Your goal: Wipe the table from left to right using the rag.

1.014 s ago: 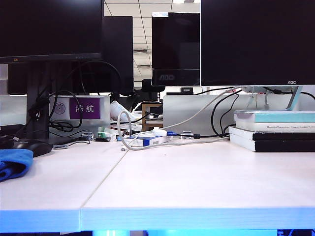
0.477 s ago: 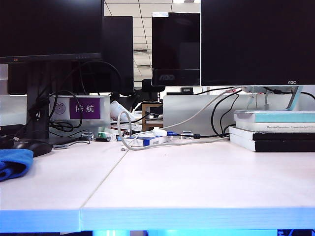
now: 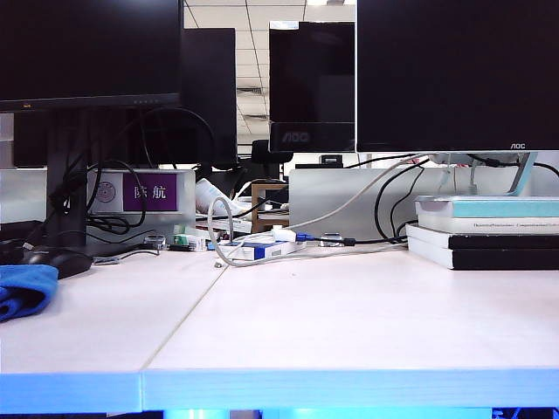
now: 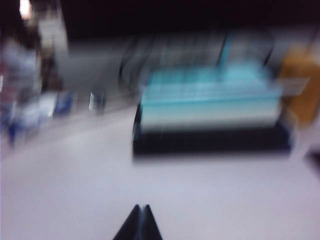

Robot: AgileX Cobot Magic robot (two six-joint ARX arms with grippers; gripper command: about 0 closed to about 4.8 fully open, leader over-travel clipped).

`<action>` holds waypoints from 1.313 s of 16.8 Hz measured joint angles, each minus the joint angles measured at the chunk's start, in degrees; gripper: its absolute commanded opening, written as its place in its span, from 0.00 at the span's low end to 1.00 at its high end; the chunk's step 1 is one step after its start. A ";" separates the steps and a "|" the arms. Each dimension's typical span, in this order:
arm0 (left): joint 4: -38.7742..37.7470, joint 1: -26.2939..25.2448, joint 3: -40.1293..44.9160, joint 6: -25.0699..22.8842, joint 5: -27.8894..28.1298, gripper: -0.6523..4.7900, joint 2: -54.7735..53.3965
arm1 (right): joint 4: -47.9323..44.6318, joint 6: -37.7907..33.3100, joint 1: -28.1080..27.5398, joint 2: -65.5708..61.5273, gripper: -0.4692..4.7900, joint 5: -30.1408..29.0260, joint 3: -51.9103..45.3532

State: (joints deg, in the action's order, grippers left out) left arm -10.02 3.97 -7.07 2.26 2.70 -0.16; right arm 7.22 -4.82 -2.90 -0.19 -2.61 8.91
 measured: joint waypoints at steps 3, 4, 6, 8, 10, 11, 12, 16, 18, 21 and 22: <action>0.13 0.00 -5.62 1.11 4.52 0.11 -0.83 | -0.37 -4.68 -0.02 -0.66 0.08 6.12 6.69; 0.44 0.00 -7.21 1.42 4.94 0.11 -1.64 | -0.50 -5.16 -0.02 -1.60 0.08 7.56 8.83; 0.87 0.00 -12.22 1.16 5.55 0.11 -7.13 | -4.00 -5.55 0.00 -6.58 0.08 9.05 15.34; 0.44 0.00 -18.62 0.87 9.88 0.11 -15.98 | -9.27 -5.68 0.00 -17.00 0.08 9.01 23.85; 0.42 0.00 -24.83 -4.57 11.67 0.11 -23.47 | -11.91 -5.70 -0.02 -26.49 0.08 8.39 33.57; -0.13 0.00 -27.93 -7.02 11.67 0.11 -27.08 | -12.87 -5.70 0.00 -31.04 0.08 6.19 38.45; -1.95 0.00 -31.08 -7.72 11.45 0.11 -30.12 | -12.92 -5.70 0.00 -35.82 0.08 2.82 43.89; -18.25 0.00 -50.60 -7.80 3.13 0.11 -43.39 | -9.20 -5.77 0.07 -54.05 0.08 -24.02 66.12; -24.87 0.00 -56.83 -6.27 -1.53 0.11 -48.26 | -0.07 -5.92 0.52 -59.84 0.08 -33.29 74.71; -32.59 0.00 -63.19 -1.01 -6.64 0.11 -55.17 | 11.21 0.74 11.21 -63.98 0.08 -40.35 80.00; -33.44 0.00 -63.36 0.42 -6.64 0.11 -56.59 | 13.31 4.24 14.01 -64.15 0.08 -40.11 80.02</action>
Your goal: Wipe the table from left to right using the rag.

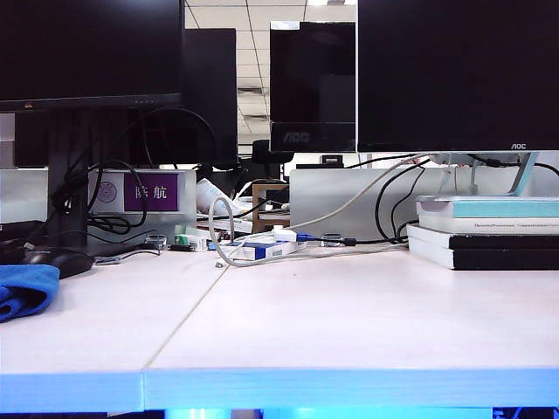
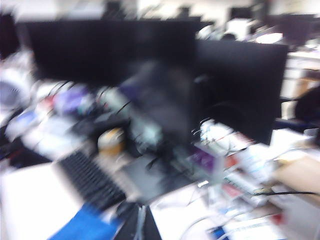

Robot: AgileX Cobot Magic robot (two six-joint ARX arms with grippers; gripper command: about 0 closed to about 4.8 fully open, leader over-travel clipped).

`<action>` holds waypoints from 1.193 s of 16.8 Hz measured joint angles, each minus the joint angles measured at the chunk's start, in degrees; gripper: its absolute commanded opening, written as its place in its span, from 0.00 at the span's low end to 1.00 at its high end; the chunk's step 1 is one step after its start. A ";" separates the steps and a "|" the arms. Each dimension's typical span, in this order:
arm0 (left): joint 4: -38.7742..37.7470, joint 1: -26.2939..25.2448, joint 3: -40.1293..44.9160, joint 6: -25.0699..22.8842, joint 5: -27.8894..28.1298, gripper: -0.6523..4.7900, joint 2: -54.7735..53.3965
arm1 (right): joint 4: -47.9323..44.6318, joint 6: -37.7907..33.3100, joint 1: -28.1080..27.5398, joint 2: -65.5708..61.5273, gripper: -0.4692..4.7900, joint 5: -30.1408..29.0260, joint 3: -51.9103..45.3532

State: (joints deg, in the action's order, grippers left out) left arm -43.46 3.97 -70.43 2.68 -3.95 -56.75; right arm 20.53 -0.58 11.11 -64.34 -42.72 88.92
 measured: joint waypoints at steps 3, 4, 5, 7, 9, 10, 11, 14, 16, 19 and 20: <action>-2.80 0.00 0.00 0.85 -0.52 0.11 -2.89 | 11.54 6.86 9.77 -2.23 0.08 0.31 -0.02; -2.99 -0.02 0.00 0.85 -1.05 0.11 -3.52 | 14.62 8.33 10.82 -2.51 0.08 0.74 -0.02; -3.06 -0.13 0.02 0.87 -1.97 0.11 -4.00 | 17.88 9.53 12.48 -3.04 0.08 1.53 -0.02; -3.04 -0.09 0.02 0.83 -2.78 0.11 -4.72 | 28.11 13.68 20.20 -4.81 0.08 11.50 -0.09; -2.97 -0.11 0.02 0.83 -2.73 0.11 -4.83 | 31.89 17.14 21.42 -5.40 0.08 15.96 -0.15; -2.99 -0.13 0.02 0.83 -2.75 0.11 -5.09 | 32.17 17.90 22.77 -5.90 0.08 16.41 -0.37; -3.02 -0.17 0.02 0.83 -2.86 0.11 -5.46 | 32.20 18.40 24.50 -6.34 0.08 16.35 -0.42; -3.06 -0.42 0.02 0.83 -4.02 0.11 -7.02 | 31.69 21.70 25.03 -6.47 0.08 16.04 -0.59; -3.54 -0.59 0.02 0.42 -6.14 0.11 -9.14 | 31.15 21.97 26.05 -6.60 0.08 15.89 -0.59; -4.35 -0.68 0.11 -1.81 -6.32 0.13 -12.94 | 30.91 22.25 25.94 -6.51 0.08 15.41 -0.57; -4.55 -0.68 0.11 -2.78 -6.38 0.22 -14.45 | 30.86 22.23 25.83 -6.60 0.08 15.80 -0.57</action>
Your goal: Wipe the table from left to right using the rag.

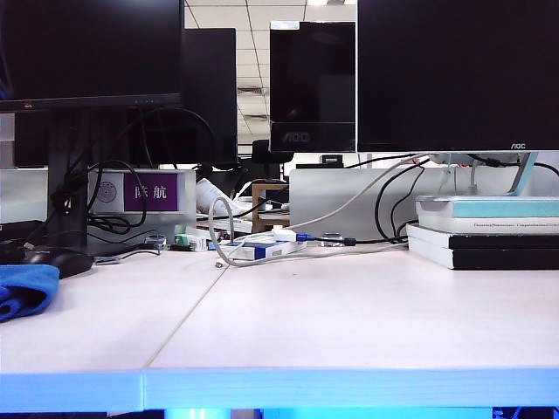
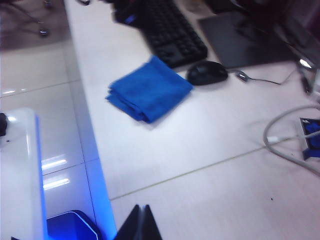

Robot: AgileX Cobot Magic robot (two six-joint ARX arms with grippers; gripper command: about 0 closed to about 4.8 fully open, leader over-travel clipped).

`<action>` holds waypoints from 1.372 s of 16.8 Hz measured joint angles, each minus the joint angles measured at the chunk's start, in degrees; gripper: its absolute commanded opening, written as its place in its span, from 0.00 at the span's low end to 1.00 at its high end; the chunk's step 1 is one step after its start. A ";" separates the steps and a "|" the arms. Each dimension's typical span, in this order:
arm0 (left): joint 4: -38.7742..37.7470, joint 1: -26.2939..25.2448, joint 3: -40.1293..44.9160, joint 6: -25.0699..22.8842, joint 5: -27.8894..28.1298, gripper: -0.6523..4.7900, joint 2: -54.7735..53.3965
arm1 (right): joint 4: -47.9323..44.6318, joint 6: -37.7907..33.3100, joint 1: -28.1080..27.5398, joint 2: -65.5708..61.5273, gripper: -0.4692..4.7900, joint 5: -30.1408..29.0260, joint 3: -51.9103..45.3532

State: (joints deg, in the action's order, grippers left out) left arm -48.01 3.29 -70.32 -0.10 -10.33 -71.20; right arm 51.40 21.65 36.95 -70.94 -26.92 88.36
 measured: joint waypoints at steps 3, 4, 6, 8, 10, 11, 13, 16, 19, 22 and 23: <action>-1.60 0.00 0.02 -1.84 0.02 0.62 -4.57 | -0.17 0.02 0.39 0.00 0.08 -1.09 0.00; -2.05 0.00 0.02 -2.05 0.04 0.62 -5.95 | -0.26 0.02 0.31 0.00 0.08 -1.11 0.00; -2.16 0.00 0.02 -2.71 0.04 0.62 -9.07 | -0.48 0.02 0.11 0.00 0.08 -1.01 0.00; -2.27 0.00 0.02 -2.38 0.26 0.62 -12.74 | -0.50 0.02 0.13 0.00 0.08 -1.25 0.00; -2.38 0.00 0.02 -1.77 0.28 0.62 -15.67 | -0.48 -0.04 0.13 -0.02 0.08 -1.31 0.00; -2.38 0.00 0.02 -1.77 0.44 0.62 -17.25 | -0.48 -0.09 0.13 0.00 0.08 -1.31 0.00; -2.40 0.00 0.02 -1.31 2.25 0.62 -20.83 | -0.48 -0.11 0.13 -0.02 0.08 -1.31 0.00; -2.40 0.00 0.04 -0.07 3.98 0.62 -23.65 | -0.48 -0.11 0.13 -0.02 0.08 -1.31 0.00; -2.34 0.00 0.17 0.24 5.27 0.61 -26.32 | -0.50 -0.11 0.15 0.00 0.08 -1.33 0.00; -2.05 0.00 0.17 0.98 6.62 0.61 -28.74 | -0.98 -0.11 0.15 -0.02 0.08 -1.33 0.00; -1.81 0.00 0.17 1.03 6.84 0.61 -29.55 | -1.20 -0.11 0.15 0.00 0.08 -1.33 0.00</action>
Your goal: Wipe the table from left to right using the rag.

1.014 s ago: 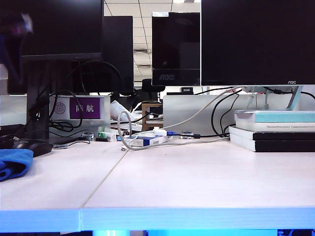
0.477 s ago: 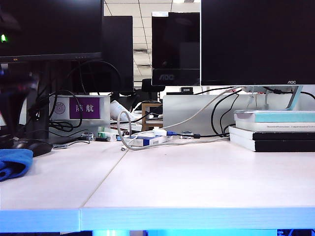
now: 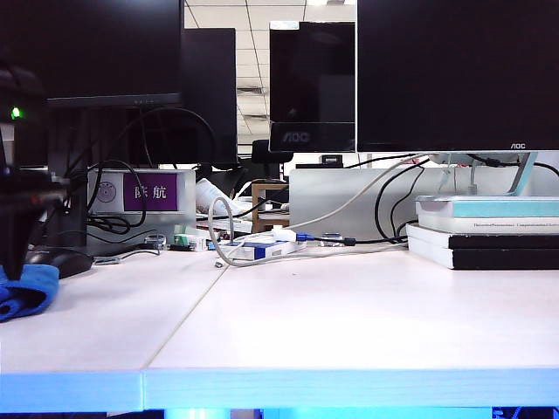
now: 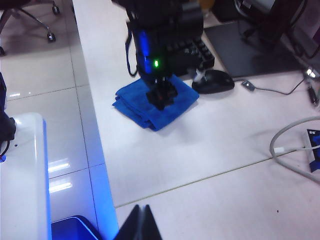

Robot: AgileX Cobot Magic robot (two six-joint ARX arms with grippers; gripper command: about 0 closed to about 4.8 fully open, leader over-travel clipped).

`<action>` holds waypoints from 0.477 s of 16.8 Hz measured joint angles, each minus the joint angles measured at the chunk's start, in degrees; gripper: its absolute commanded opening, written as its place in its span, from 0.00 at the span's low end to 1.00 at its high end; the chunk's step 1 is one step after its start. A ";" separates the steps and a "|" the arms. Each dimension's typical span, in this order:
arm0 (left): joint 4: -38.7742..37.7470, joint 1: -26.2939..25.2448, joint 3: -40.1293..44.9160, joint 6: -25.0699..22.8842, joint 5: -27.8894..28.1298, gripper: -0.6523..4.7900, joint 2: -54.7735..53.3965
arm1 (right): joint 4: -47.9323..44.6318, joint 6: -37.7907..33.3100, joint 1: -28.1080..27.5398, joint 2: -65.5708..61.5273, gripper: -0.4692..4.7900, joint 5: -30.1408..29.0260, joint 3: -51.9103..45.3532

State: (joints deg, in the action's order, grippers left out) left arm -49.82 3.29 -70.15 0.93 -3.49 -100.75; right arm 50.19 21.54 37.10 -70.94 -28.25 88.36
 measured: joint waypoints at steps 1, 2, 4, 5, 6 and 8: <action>0.39 0.00 0.00 0.00 0.46 0.61 -1.11 | -0.22 0.00 0.00 0.00 0.08 0.00 0.00; 0.79 0.00 0.04 0.00 0.57 0.61 -1.77 | -0.22 -0.02 0.00 0.00 0.08 0.00 0.00; 1.09 0.00 -0.04 0.00 0.96 0.61 -2.51 | -0.22 0.00 0.00 0.00 0.08 0.00 0.00; 1.14 0.00 -0.39 0.00 1.38 0.53 -3.04 | -0.24 0.00 0.00 0.00 0.08 0.00 0.00; 1.16 0.00 -0.46 0.00 1.40 0.31 -3.21 | -0.22 0.00 0.00 0.00 0.08 0.00 0.00; 1.73 0.00 -0.61 0.00 1.03 0.11 -3.63 | -0.22 -0.07 0.00 -0.02 0.08 0.07 0.00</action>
State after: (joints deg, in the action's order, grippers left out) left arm -48.10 3.29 -70.76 0.93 -2.46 -104.38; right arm 49.98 21.47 37.10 -70.96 -28.18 88.36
